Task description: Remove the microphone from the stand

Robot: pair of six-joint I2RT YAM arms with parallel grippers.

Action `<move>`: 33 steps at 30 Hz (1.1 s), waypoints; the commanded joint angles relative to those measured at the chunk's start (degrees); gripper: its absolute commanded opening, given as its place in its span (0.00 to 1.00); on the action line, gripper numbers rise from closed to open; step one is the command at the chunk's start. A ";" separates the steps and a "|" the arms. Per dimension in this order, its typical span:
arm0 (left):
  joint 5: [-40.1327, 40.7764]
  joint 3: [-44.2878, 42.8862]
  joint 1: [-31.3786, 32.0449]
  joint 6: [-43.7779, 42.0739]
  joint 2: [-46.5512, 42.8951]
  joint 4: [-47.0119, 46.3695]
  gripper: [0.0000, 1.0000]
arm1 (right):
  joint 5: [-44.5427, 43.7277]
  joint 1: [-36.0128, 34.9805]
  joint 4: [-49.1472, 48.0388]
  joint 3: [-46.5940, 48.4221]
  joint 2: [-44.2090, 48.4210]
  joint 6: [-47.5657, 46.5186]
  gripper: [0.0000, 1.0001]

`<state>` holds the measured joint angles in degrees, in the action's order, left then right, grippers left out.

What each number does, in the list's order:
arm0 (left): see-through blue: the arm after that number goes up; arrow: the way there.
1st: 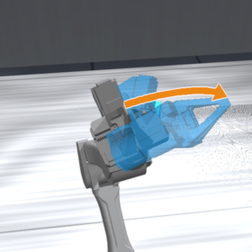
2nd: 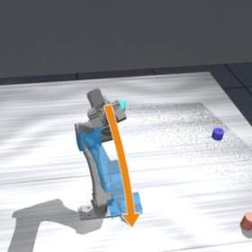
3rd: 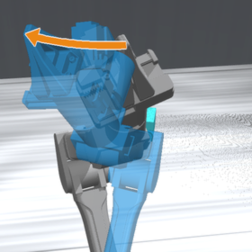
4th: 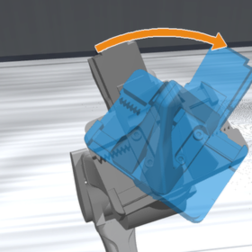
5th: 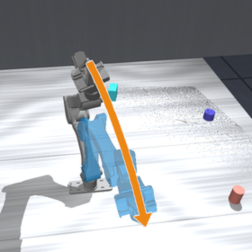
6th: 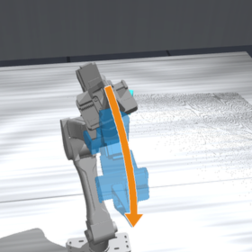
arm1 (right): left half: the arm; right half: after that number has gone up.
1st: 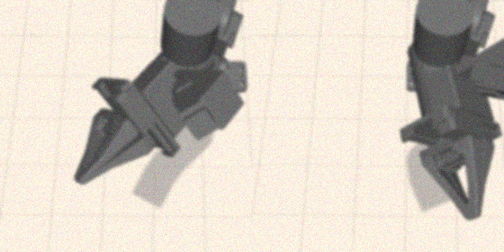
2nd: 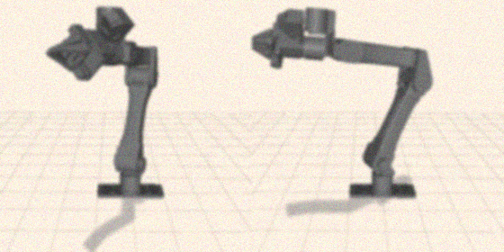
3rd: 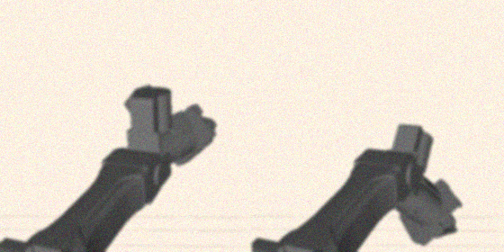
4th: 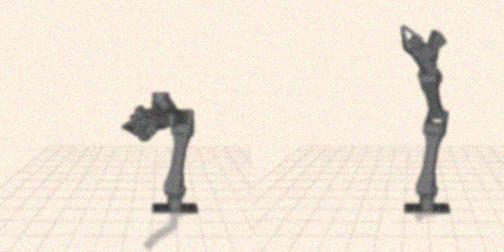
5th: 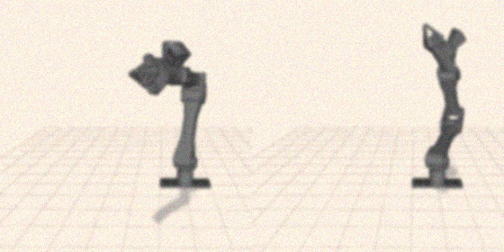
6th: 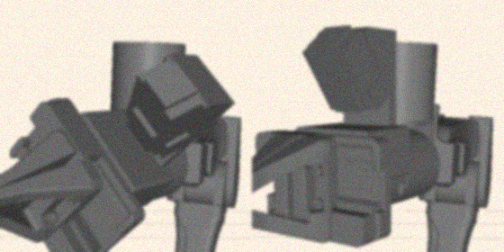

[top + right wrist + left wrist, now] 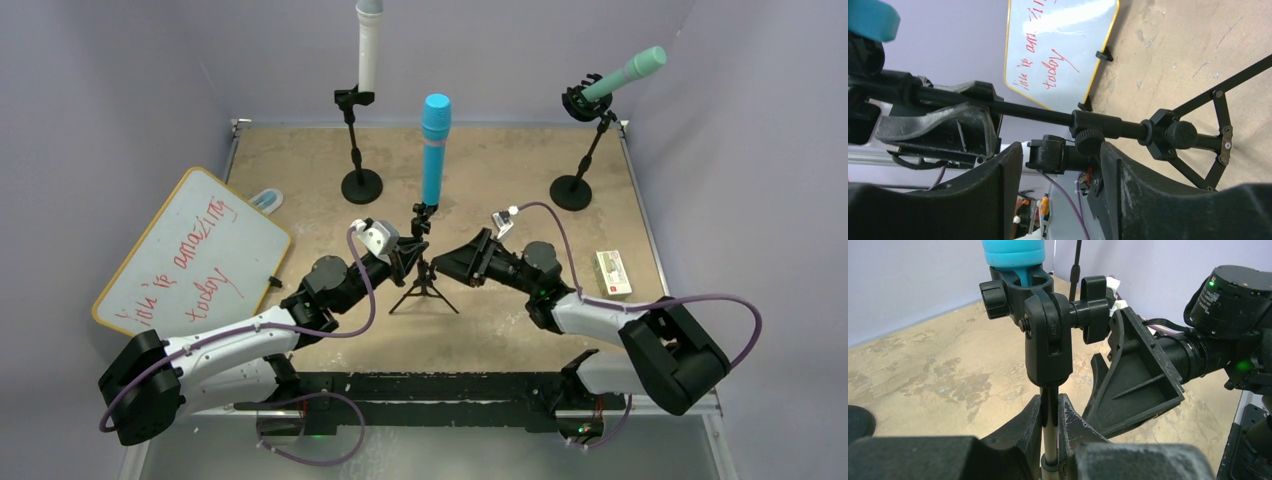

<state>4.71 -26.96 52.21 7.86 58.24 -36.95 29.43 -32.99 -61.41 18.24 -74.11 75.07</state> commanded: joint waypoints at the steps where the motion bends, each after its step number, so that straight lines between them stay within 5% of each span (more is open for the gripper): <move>1: -0.40 -1.92 0.18 0.21 -0.02 -1.55 0.00 | -2.71 0.12 9.08 4.45 0.69 -4.03 0.58; 10: -0.40 -2.05 0.20 0.67 -0.14 -1.37 0.00 | -3.16 0.12 14.79 6.52 -0.68 -6.36 0.54; 24: -0.45 -2.39 0.18 1.02 -0.06 -1.03 0.00 | 1.49 0.12 14.03 9.42 -1.75 -12.05 0.20; 27: -0.33 -2.39 0.18 0.93 -0.02 -1.02 0.00 | 1.15 0.11 15.90 10.10 -0.87 -16.15 0.08; 33: -0.58 -2.65 0.18 1.02 0.47 -1.37 0.00 | -1.59 0.03 20.88 11.11 1.83 -31.97 0.06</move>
<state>4.75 -27.14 52.18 7.90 58.30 -36.71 30.57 -32.99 -43.97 27.05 -74.72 56.93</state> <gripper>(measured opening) 0.107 0.241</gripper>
